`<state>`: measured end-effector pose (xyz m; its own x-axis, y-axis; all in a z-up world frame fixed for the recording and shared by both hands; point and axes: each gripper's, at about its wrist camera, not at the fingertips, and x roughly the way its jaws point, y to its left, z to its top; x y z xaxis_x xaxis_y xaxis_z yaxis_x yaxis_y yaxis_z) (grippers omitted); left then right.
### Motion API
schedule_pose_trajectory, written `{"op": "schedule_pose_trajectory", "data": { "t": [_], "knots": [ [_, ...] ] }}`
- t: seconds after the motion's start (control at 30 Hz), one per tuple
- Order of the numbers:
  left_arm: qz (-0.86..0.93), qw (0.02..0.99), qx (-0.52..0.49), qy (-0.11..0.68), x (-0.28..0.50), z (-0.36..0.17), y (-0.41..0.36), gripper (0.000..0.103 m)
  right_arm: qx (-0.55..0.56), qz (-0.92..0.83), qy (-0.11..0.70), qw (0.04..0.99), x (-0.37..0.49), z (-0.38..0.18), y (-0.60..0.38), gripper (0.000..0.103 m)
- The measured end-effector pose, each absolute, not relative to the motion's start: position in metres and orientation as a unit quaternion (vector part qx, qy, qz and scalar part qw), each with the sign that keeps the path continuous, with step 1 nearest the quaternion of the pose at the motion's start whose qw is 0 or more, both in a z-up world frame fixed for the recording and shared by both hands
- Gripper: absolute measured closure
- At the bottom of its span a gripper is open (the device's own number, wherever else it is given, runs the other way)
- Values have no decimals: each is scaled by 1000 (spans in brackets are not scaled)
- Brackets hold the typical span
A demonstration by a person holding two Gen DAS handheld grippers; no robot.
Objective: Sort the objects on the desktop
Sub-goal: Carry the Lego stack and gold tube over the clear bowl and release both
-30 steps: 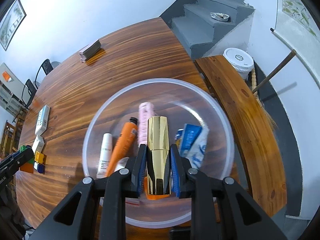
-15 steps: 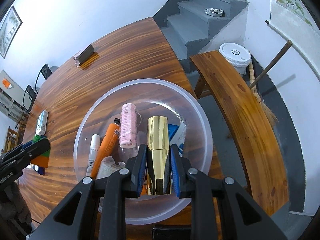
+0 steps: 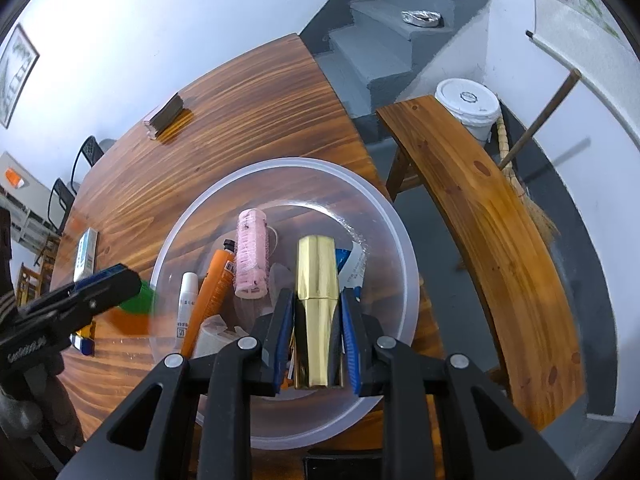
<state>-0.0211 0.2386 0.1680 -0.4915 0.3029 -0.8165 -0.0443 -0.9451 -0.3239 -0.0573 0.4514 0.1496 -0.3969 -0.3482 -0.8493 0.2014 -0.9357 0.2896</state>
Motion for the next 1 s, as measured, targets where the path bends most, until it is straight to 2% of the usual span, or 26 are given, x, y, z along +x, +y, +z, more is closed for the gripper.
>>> {"op": "schedule_pose_trajectory", "data": {
  "t": [0.1,0.37,0.7,1.0],
  "knots": [
    [856,104,-489,-132,-20,171,237,43,520,-836,-76,160,-57,151,453,68],
    [857,86,-488,-145,-12,172,219,43,513,-839,-79,163,-54,157,448,67],
    [858,56,-486,-159,16,171,186,43,523,-820,-94,212,-47,159,427,63],
    [862,5,-472,-186,49,175,127,43,504,-830,-66,230,-33,174,389,63]
  ]
}}
